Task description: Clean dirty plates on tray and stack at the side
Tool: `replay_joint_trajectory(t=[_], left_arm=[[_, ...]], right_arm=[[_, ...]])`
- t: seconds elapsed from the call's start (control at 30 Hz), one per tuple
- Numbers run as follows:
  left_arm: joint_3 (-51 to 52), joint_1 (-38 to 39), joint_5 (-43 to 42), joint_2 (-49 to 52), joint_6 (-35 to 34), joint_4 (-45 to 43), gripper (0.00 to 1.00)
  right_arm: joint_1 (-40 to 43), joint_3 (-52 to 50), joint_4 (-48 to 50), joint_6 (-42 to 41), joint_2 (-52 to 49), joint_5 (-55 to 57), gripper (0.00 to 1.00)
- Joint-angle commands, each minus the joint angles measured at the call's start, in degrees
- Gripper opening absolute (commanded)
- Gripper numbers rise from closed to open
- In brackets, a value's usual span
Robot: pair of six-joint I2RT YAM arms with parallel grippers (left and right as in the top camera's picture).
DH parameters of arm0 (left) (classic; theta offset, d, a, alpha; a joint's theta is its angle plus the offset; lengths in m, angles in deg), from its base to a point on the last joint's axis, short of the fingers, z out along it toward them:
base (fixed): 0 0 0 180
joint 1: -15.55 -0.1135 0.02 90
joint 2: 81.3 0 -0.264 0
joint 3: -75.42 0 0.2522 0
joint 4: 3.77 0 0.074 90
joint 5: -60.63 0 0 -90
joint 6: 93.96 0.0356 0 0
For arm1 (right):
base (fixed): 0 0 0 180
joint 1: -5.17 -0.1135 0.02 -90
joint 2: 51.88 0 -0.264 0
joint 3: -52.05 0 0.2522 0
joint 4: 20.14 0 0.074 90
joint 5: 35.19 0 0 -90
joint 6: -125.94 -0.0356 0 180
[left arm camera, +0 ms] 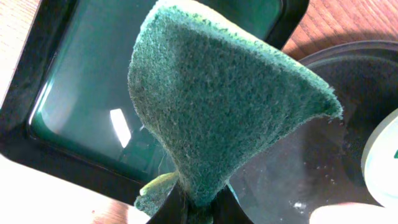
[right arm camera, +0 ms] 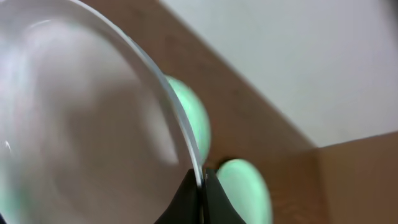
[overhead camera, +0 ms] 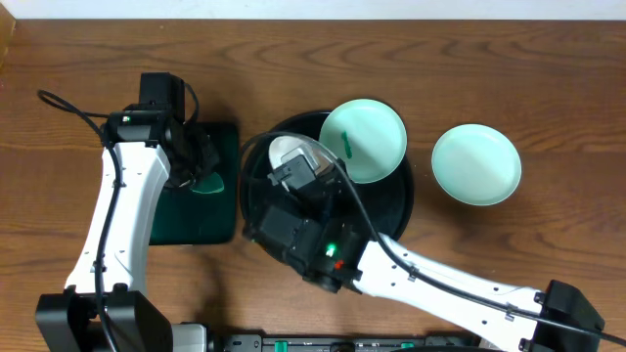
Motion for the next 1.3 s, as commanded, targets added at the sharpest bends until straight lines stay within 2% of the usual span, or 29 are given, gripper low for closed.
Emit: replay_joint_trajectory(t=[0.0, 0.07, 0.1, 0.2, 0.4, 0.67, 0.8, 0.97, 1.1, 1.27], left_arm=[[-0.5, -0.24, 0.09, -0.17, 1.22, 0.11, 0.07], [-0.5, -0.24, 0.09, -0.17, 1.25, 0.11, 0.07], [-0.5, -0.24, 0.09, -0.17, 1.25, 0.17, 0.07], [-0.5, -0.24, 0.09, -0.17, 1.4, 0.17, 0.07], [-0.5, -0.24, 0.09, -0.17, 1.4, 0.09, 0.07], [-0.5, -0.24, 0.09, -0.17, 1.4, 0.11, 0.07], [-0.5, -0.24, 0.09, -0.17, 1.42, 0.15, 0.08], [-0.5, -0.24, 0.09, -0.17, 1.4, 0.13, 0.07], [-0.5, -0.24, 0.09, -0.17, 1.4, 0.09, 0.07], [-0.5, -0.24, 0.09, -0.17, 1.42, -0.02, 0.07]], right_arm=[[3.65, 1.29, 0.07, -3.85, 1.31, -14.03, 0.01], [5.68, 1.29, -0.09, -4.24, 1.57, -20.61, 0.01], [8.7, 1.33, -0.28, -4.48, 2.27, -28.35, 0.01], [14.95, 1.97, -0.79, -4.61, 4.2, -41.51, 0.01], [29.14, 2.67, -2.25, -4.59, 7.67, -62.58, 0.01], [50.29, 2.67, -5.68, -4.66, 10.12, -78.01, 0.01], [65.85, 2.67, -8.96, -4.87, 10.1, -79.28, 0.01], [78.38, 1.68, -11.34, -7.23, 9.29, -67.45, 0.01], [83.43, -0.96, -11.13, -8.24, 7.26, -61.79, 0.01], [83.97, -4.7, -7.06, -8.63, 2.97, -60.41, 0.01]])
